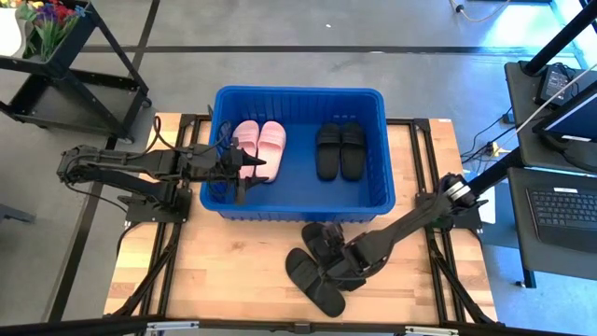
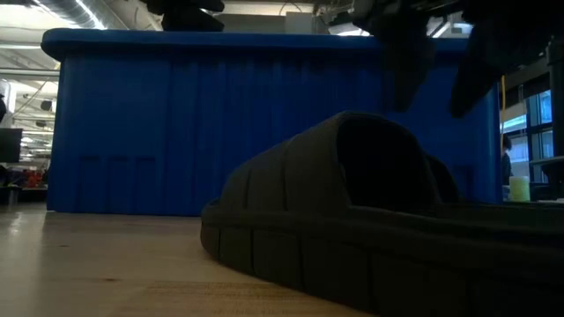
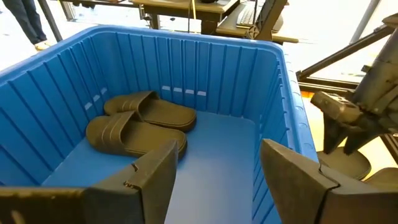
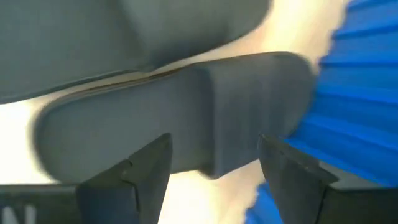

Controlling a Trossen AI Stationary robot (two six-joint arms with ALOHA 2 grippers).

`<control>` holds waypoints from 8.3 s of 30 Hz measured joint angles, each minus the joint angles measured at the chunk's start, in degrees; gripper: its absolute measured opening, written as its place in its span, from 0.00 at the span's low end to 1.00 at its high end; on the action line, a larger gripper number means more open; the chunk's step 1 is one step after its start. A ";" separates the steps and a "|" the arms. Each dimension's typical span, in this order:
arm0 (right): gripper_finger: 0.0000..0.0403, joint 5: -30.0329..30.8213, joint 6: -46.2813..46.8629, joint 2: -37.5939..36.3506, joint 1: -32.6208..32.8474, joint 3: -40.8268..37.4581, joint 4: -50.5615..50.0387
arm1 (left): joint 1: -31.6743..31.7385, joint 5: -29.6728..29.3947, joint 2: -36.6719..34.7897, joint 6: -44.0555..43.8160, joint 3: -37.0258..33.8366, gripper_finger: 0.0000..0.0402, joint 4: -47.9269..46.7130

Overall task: Pick and place slides into bin
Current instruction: Put the black slide into the blue container

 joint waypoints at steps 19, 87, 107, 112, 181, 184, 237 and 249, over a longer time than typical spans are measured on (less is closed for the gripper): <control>0.59 7.77 -1.34 0.34 -1.57 -10.79 12.62 | 0.02 3.48 0.04 -0.14 0.00 0.56 -0.48; 0.04 29.41 -5.91 -8.07 -26.79 37.12 -28.27 | 0.02 1.57 0.04 0.00 -0.02 0.56 -2.80; 0.03 23.31 0.85 -26.84 -35.29 -18.16 1.44 | 0.02 -1.07 0.04 0.02 -0.02 0.56 -3.00; 0.03 23.32 1.54 -27.60 -35.26 -25.45 6.24 | 0.02 -2.96 0.04 0.02 -0.02 0.56 -2.99; 0.68 8.41 2.91 -27.40 -35.26 -16.59 -6.41 | 3.10 -3.28 0.03 3.00 -0.02 0.56 -3.01; 0.68 8.98 3.00 -27.40 -35.34 -11.24 -8.23 | 3.10 -3.28 0.04 3.02 -0.02 0.56 -3.01; 0.68 -2.91 -4.42 7.15 2.54 5.44 23.19 | 3.03 -2.58 0.02 3.08 -0.02 0.56 -7.71; 0.68 -6.13 -7.50 7.64 1.10 0.73 21.03 | 1.44 -2.58 0.04 3.06 -0.02 0.56 -10.56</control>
